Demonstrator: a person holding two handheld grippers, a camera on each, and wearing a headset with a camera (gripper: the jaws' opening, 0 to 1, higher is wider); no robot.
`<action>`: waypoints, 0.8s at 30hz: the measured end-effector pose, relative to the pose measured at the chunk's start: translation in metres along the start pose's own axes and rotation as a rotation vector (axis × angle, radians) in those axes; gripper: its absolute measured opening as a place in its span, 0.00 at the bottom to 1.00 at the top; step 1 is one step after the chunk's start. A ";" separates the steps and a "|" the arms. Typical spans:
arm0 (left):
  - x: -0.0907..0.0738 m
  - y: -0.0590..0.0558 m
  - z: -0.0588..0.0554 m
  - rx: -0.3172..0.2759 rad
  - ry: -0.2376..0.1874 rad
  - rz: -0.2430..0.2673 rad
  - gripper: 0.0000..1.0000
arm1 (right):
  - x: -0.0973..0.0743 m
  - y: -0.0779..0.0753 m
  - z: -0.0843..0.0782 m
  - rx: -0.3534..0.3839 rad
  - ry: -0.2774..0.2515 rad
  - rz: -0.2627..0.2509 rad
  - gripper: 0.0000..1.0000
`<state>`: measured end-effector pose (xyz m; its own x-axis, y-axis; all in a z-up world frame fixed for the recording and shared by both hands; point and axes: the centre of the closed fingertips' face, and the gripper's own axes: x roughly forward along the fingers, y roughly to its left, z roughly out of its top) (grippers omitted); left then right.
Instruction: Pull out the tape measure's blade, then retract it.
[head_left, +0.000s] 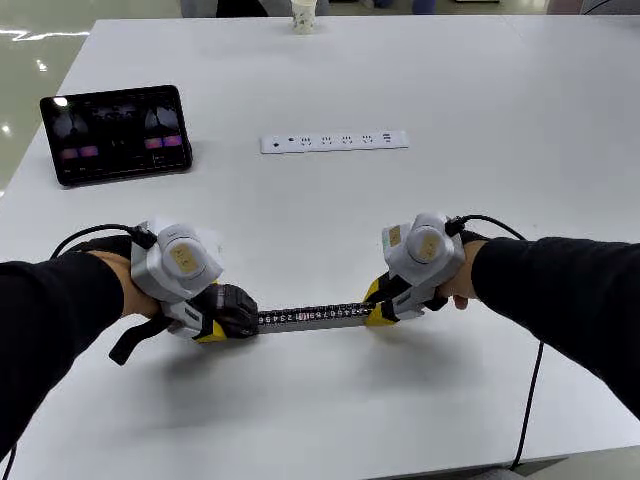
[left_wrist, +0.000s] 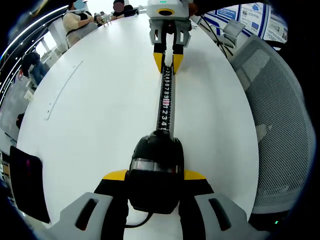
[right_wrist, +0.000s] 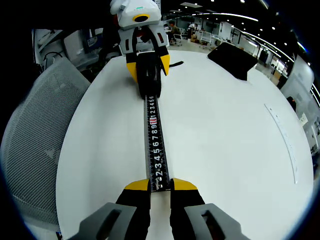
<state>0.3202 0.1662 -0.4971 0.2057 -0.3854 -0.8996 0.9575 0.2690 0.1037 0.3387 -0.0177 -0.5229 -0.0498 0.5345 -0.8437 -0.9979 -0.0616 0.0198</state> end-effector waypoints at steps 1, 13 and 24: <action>0.000 0.000 0.000 0.000 0.000 0.000 0.33 | 0.000 0.000 0.000 0.000 0.001 0.000 0.11; 0.000 -0.001 -0.001 -0.001 0.001 0.000 0.33 | -0.004 0.000 -0.008 0.003 0.008 0.000 0.11; 0.001 0.000 -0.002 -0.005 0.002 -0.001 0.33 | -0.009 0.000 -0.015 0.012 0.012 -0.004 0.11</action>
<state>0.3197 0.1671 -0.4988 0.2046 -0.3841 -0.9004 0.9568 0.2726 0.1011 0.3402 -0.0349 -0.5234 -0.0451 0.5242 -0.8504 -0.9985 -0.0488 0.0229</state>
